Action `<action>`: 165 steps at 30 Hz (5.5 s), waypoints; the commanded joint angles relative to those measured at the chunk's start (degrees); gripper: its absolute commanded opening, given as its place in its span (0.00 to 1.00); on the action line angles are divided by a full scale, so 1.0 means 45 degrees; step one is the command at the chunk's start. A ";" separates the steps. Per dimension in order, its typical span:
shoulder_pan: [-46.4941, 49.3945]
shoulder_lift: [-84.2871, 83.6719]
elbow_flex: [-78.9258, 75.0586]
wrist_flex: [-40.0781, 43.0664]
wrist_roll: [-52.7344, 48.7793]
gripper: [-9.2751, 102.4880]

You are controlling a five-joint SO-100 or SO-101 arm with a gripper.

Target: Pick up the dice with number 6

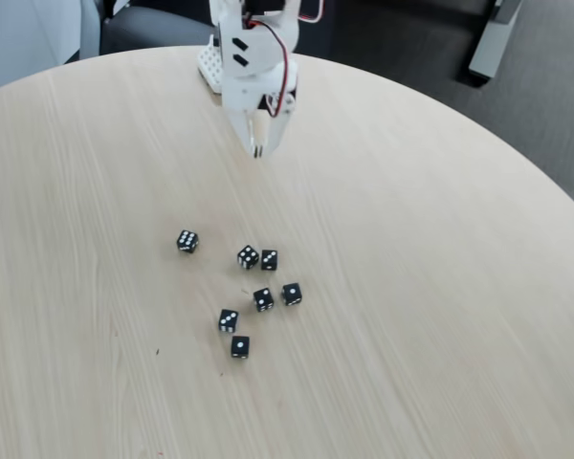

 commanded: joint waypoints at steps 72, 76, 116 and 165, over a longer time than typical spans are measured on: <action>0.5000 -1.0215 -0.5879 -0.5957 0.8359 0.19; 0.5020 -1.0215 -0.5820 -0.5957 0.8633 0.15; 0.1406 0.4531 -0.4863 -0.5762 0.3516 0.08; 0.1406 1.0508 0.7578 0.0098 -0.3594 0.08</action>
